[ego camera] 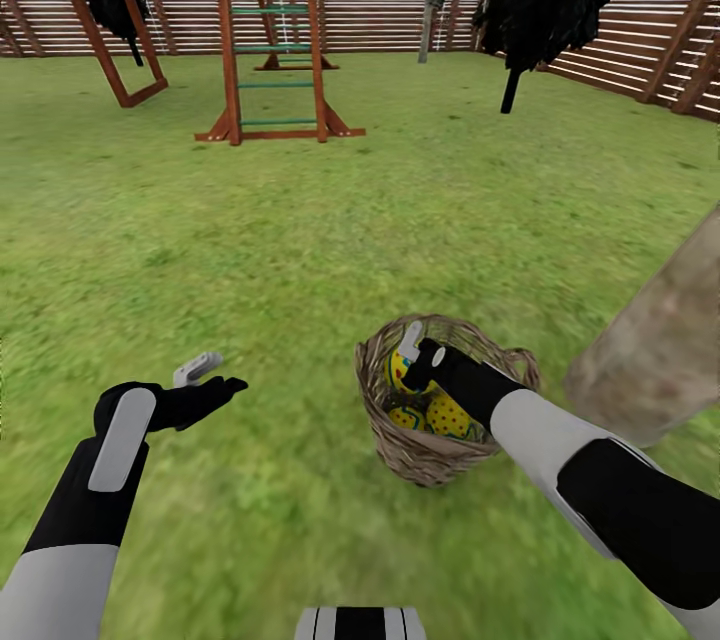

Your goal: Take the three Easter eggs out of the wicker basket on the lawn in the garden, then place them on the lawn next to a single tree (choose any tree) so that all three eggs are next to the same tree and none are left in the basket.

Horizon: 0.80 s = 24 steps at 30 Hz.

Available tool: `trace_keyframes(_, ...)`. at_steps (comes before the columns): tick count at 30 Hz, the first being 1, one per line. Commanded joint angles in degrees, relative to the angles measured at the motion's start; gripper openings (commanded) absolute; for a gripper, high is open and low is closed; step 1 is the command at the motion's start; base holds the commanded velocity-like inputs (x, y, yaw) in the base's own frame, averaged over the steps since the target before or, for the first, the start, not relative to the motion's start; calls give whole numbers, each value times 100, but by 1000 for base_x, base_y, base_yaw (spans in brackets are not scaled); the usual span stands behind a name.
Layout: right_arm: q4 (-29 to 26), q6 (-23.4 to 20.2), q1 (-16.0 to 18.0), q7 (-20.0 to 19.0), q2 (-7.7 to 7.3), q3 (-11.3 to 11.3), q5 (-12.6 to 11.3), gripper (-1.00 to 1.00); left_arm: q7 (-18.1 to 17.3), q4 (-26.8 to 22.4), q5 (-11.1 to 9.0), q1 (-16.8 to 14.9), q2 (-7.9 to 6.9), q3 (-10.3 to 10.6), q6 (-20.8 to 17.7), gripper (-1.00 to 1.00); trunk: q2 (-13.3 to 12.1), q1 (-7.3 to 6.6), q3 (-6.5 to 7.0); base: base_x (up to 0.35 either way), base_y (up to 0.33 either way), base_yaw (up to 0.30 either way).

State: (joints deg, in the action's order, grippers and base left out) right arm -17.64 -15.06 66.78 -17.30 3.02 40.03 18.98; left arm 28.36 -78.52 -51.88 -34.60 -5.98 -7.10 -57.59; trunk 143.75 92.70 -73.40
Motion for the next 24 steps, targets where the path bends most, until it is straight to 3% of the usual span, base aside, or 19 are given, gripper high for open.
trace_keyframes(1,-11,-24,1,-33,3,-1,57,-100,55,-2,-59,-3,0,-2,-16,100,0,-4,18,-179,39,0)
trace_keyframes(15,-6,-34,4,-28,-17,-4,47,-100,55,-3,-59,-3,-34,-5,-16,100,-19,-40,328,-33,7,0)
trace_keyframes(17,-29,-351,3,-28,-46,-4,86,-100,55,0,-59,-3,-27,-2,-16,100,-21,-45,373,-229,-161,0)
trace_keyframes(24,-27,-426,8,-31,-55,2,82,-100,55,-5,-59,-3,-35,-7,-16,100,-31,-63,528,-24,-18,0)
